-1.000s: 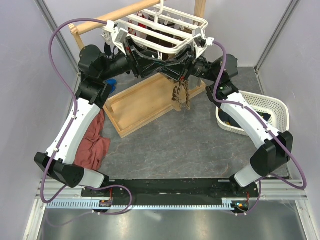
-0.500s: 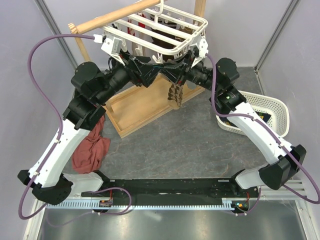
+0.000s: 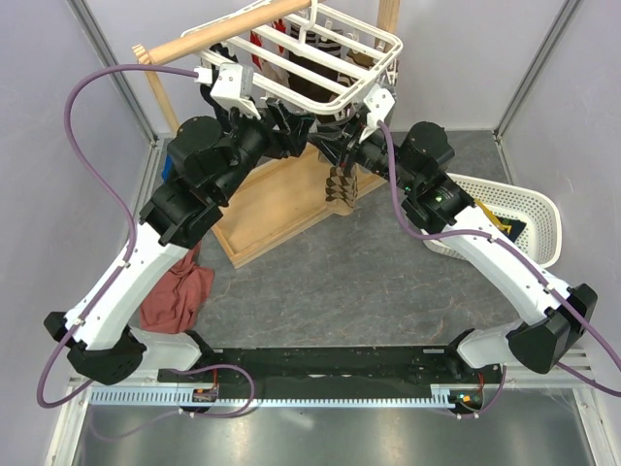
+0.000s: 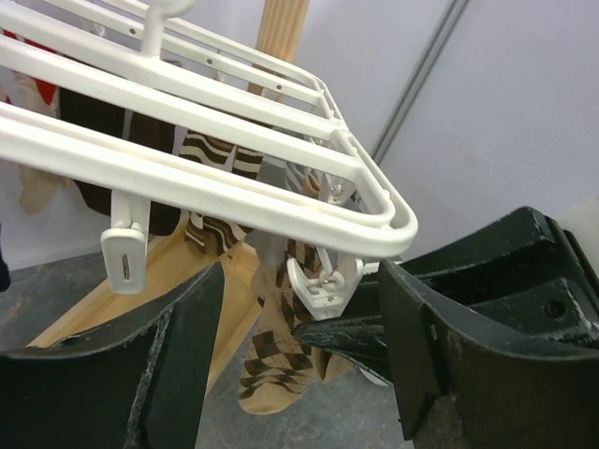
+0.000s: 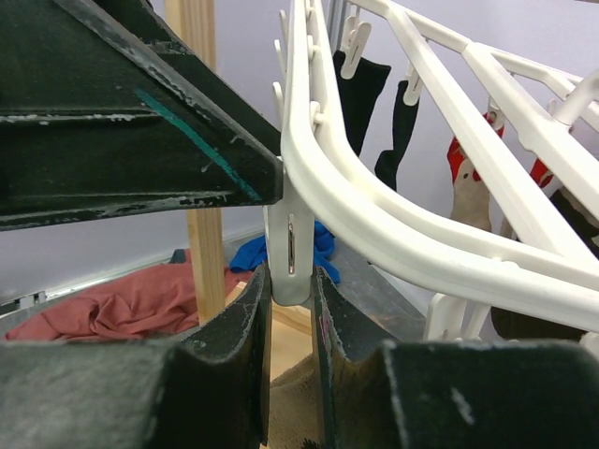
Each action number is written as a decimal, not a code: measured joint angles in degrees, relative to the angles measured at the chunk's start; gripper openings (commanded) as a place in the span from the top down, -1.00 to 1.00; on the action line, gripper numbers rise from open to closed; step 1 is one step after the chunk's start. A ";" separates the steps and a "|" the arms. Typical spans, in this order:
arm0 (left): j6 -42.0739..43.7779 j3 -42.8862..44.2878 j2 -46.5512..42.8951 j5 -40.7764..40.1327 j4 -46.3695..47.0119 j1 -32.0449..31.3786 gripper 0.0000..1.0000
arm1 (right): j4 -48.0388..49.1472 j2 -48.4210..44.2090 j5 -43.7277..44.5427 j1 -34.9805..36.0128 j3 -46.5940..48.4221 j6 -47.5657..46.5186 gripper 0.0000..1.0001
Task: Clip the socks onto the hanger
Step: Open the clamp at the hanger.
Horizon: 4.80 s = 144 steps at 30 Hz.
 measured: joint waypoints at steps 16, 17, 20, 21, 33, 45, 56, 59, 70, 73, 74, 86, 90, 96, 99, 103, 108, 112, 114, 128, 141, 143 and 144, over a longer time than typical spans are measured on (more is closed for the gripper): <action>-1.44 2.32 1.57 -0.98 -1.36 -0.39 -0.12 | -0.68 -0.15 4.20 1.92 0.00 -3.85 1.00; -1.57 2.45 1.68 -0.90 -1.40 -0.50 -0.08 | -0.68 -0.15 4.35 2.01 0.00 -4.00 1.00; -1.97 2.75 1.88 -0.74 -1.42 -0.66 0.06 | -0.70 -0.17 4.74 2.16 0.00 -4.37 1.00; -2.03 2.84 1.90 -0.76 -1.46 -0.72 0.09 | -0.72 -0.17 4.94 2.23 0.00 -4.46 1.00; -3.50 2.91 1.90 -0.81 -1.95 -0.74 0.07 | -0.94 -0.28 5.66 2.60 -0.02 -4.68 1.00; -4.96 2.86 1.95 -1.40 -2.34 -0.74 0.00 | -0.94 -0.46 5.64 2.86 -0.22 -4.66 1.00; -5.55 2.84 1.97 -1.62 -2.36 -0.85 0.24 | -0.90 -0.46 5.66 2.86 -0.31 -4.39 1.00; -5.62 2.82 1.99 -1.60 -2.34 -0.85 0.25 | -0.92 -0.46 5.66 2.86 -0.33 -4.37 1.00; -5.29 0.87 1.95 -1.77 -0.72 -0.83 -0.16 | -1.33 -0.46 5.62 2.95 -0.33 -3.80 1.00; -4.46 -0.61 2.01 -1.79 -0.26 -0.83 -0.05 | -1.36 -0.46 5.66 2.95 -0.33 -3.76 1.00; -4.26 -1.18 2.29 -1.86 -0.33 -0.83 0.03 | -1.33 -0.46 5.66 2.95 -0.33 -3.76 1.00; -3.89 -2.34 3.06 -2.29 0.83 -0.85 -0.01 | -2.25 -0.44 6.08 2.97 -0.61 -3.34 1.00; -3.93 -3.72 2.21 -3.37 2.12 -0.83 -0.11 | -2.01 -0.44 6.01 2.97 -0.61 -3.21 1.00; -4.09 -7.54 -0.04 -4.31 6.29 -0.83 -0.10 | -1.79 -0.44 6.01 3.19 -0.61 -2.86 1.00; -4.17 -9.84 -1.09 -4.28 9.11 -0.81 -0.08 | -1.77 -0.44 6.01 3.23 -0.63 -2.60 1.00; -4.57 -12.11 -2.23 -4.13 11.41 -0.55 -0.08 | 0.70 -0.46 5.86 3.23 -2.40 -2.34 1.00; -4.59 -12.57 -2.67 -4.09 12.17 0.07 -0.08 | 6.25 -0.55 6.01 3.26 -6.34 -5.99 1.00; -4.57 -12.90 -3.06 -3.78 12.26 0.09 -0.06 | 10.78 -0.70 6.93 3.41 -8.87 -10.23 1.00; -4.57 -12.98 -3.17 -3.69 12.37 0.15 -0.06 | 11.41 -0.70 7.37 3.63 -9.14 -11.98 1.00; -5.14 -12.98 -3.04 -2.14 13.38 0.46 0.41 | 11.93 -0.81 9.05 4.59 -9.40 -19.02 1.00; -4.55 -12.90 -3.02 -2.25 13.35 0.81 0.97 | 5.57 -1.22 10.29 4.74 -7.43 -12.33 -0.22; -3.45 -12.59 -2.97 -2.32 13.27 0.83 0.96 | 2.40 -1.57 10.75 4.74 -6.49 -10.54 -0.33; -2.78 -12.33 -2.91 -2.32 13.05 0.83 0.96 | 0.70 -1.92 11.30 4.81 -6.12 -9.60 -0.40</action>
